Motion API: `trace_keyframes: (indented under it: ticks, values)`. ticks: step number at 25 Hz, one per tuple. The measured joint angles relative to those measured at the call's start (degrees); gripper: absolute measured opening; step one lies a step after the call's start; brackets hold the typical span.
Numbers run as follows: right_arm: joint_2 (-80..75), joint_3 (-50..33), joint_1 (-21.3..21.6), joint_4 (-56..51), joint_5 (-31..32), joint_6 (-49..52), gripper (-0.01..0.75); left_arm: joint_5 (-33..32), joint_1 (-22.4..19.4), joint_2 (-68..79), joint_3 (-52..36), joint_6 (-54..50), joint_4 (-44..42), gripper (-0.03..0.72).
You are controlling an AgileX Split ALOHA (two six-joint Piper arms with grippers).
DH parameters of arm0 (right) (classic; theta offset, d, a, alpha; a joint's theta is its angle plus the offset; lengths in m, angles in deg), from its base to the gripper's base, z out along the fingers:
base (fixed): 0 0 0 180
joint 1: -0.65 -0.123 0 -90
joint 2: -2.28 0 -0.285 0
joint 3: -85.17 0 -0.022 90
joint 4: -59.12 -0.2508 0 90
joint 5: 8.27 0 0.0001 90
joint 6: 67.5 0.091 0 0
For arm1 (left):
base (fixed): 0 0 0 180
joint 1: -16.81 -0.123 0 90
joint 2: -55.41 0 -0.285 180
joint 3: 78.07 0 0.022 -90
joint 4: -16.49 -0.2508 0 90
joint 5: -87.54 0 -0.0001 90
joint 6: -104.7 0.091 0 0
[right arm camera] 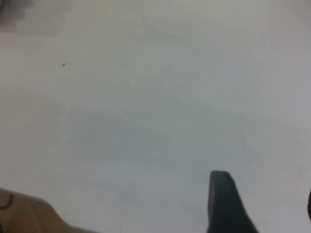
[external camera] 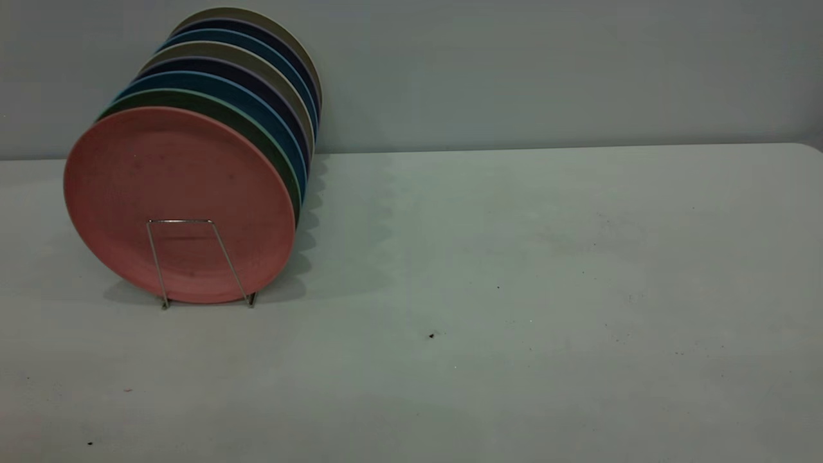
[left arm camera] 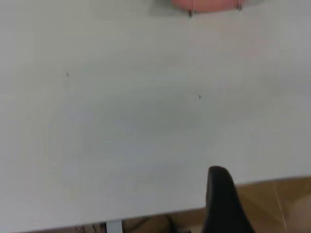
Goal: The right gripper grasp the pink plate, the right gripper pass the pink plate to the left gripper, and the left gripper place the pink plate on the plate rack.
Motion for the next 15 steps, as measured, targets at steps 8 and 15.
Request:
trace_keyframes:
  ticks: [8,15]
  values:
    - [0.07,0.0,0.0,0.0,0.0,0.0,0.417,-0.48,0.62,-5.54,0.0,0.0,0.05,0.472]
    - [0.07,0.0,0.0,0.0,0.0,0.0,0.417,-0.48,0.68,-5.54,0.0,0.0,0.05,0.472]
